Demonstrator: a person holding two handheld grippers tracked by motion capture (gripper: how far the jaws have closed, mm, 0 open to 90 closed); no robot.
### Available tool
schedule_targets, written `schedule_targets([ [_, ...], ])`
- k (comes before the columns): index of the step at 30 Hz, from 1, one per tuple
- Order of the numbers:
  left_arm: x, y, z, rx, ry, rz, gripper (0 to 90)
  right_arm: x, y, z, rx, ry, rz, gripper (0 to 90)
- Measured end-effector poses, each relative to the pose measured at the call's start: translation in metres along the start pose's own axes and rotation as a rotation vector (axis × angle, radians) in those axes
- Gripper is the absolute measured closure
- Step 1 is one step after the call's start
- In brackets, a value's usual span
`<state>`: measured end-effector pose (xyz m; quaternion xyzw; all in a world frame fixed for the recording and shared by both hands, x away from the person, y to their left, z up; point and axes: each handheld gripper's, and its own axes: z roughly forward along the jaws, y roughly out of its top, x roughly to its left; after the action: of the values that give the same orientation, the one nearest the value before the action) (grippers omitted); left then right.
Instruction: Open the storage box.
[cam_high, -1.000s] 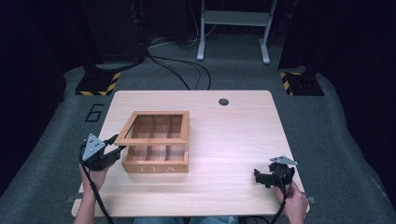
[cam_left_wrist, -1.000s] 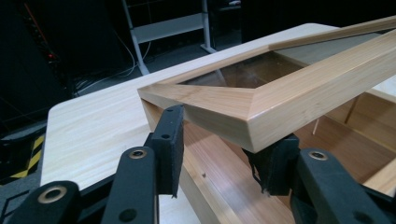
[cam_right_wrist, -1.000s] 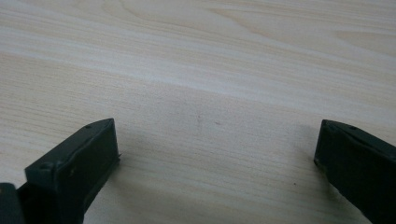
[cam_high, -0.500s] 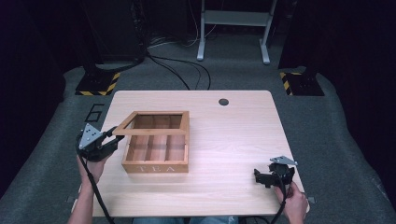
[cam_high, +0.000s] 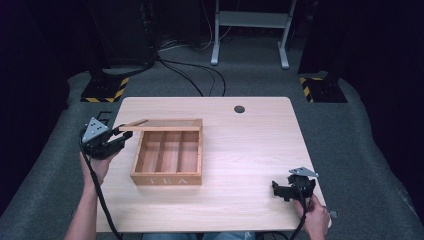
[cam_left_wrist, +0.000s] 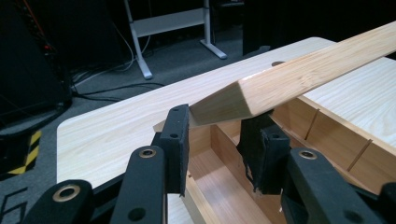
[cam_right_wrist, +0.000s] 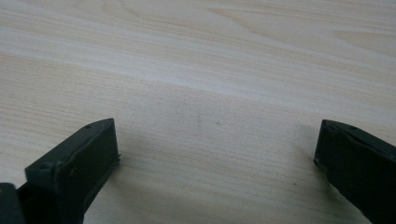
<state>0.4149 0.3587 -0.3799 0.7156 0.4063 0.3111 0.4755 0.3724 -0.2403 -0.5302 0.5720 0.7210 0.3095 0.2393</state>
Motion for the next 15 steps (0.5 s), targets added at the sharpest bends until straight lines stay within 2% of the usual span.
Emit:
schedule_targets([
  [3,0.003,0.006,0.001,0.018,-0.008,0.001,62.8,0.0,0.0,0.0,0.0,0.0,0.001,0.0],
  [15,0.014,0.024,0.009,0.032,-0.035,-0.019,62.7,0.0,0.0,0.0,0.0,0.0,0.001,0.0],
])
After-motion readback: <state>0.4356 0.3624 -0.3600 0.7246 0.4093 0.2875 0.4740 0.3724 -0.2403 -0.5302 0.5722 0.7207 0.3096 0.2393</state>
